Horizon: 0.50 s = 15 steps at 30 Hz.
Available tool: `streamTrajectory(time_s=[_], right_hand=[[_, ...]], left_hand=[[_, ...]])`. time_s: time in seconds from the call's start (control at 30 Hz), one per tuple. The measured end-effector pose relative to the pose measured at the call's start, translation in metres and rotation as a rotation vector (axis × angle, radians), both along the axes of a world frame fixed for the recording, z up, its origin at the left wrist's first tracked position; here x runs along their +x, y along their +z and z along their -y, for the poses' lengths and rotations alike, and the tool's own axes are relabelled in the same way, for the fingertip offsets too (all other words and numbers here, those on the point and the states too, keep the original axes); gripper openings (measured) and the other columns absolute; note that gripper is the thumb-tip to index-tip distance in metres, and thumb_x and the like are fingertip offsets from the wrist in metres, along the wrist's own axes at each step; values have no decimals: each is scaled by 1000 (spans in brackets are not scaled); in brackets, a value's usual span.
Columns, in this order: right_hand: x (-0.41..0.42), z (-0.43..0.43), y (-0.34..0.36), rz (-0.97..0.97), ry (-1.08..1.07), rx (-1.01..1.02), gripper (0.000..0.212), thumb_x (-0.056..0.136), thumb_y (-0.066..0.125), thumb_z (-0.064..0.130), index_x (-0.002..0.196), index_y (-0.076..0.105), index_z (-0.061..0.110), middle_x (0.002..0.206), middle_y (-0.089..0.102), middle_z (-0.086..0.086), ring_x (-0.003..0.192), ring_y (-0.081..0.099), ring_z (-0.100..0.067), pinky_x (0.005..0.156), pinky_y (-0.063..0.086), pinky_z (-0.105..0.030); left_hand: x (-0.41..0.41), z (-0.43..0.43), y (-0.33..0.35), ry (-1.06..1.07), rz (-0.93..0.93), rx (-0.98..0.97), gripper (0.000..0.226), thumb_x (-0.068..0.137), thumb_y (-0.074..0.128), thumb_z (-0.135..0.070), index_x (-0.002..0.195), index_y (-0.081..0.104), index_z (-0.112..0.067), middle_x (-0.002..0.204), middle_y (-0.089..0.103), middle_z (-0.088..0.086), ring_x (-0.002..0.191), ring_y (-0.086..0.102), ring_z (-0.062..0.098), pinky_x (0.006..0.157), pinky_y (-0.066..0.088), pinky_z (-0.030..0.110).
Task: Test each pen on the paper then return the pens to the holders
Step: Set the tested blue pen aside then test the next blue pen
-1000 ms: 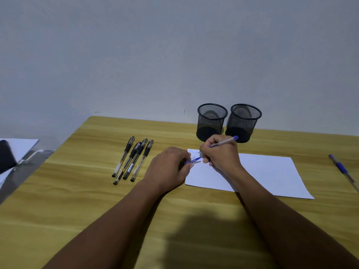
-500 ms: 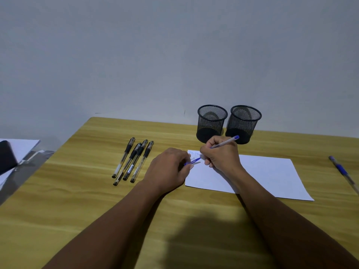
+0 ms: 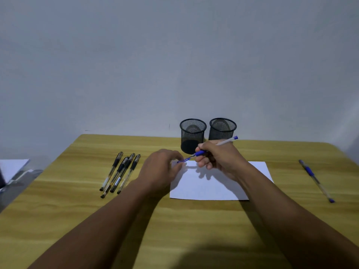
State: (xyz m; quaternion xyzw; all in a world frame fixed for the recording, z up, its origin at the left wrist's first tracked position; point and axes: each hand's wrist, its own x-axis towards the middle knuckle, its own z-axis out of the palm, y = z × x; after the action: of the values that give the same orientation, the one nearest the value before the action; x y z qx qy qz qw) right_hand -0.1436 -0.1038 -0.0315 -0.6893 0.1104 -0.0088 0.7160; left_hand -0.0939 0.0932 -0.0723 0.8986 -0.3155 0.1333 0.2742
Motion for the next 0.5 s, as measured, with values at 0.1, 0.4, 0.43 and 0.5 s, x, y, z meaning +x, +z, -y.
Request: streamTrajectory(time_s=[0.1,0.4,0.43,0.5], right_hand=[[-4,4,-2,21,-2,-8,18,100,58,12,93,68,-1,67,69,-14,50,61,-17,44,40,-22],[-14,22,0,90,-92,65,20,100,61,12,89,68,-3,64,67,-15,44,58,-15,42,38,-21],[-15,24,0,93,-101,72,20,100,61,11,88,68,-2,64,67,-15,44,58,-15,42,38,-21],[-17,27,0,94,-116,82,21,100,61,11,85,68,-1,63,67,-15,44,58,-15,42,38,-22]], left_hand=[[-1,10,6,-37,24,-9,16,91,68,-34,103,76,-28,104,76,-8,93,66,17,76,52,33],[-4,31,9,-100,32,-45,24,91,61,-44,103,74,-27,88,77,-8,78,69,16,68,56,38],[-5,32,8,-107,33,-46,25,91,60,-44,103,74,-27,88,77,-8,78,69,16,67,56,38],[-6,35,8,-115,31,-46,25,92,61,-44,105,74,-26,89,77,-8,78,69,15,68,56,39]])
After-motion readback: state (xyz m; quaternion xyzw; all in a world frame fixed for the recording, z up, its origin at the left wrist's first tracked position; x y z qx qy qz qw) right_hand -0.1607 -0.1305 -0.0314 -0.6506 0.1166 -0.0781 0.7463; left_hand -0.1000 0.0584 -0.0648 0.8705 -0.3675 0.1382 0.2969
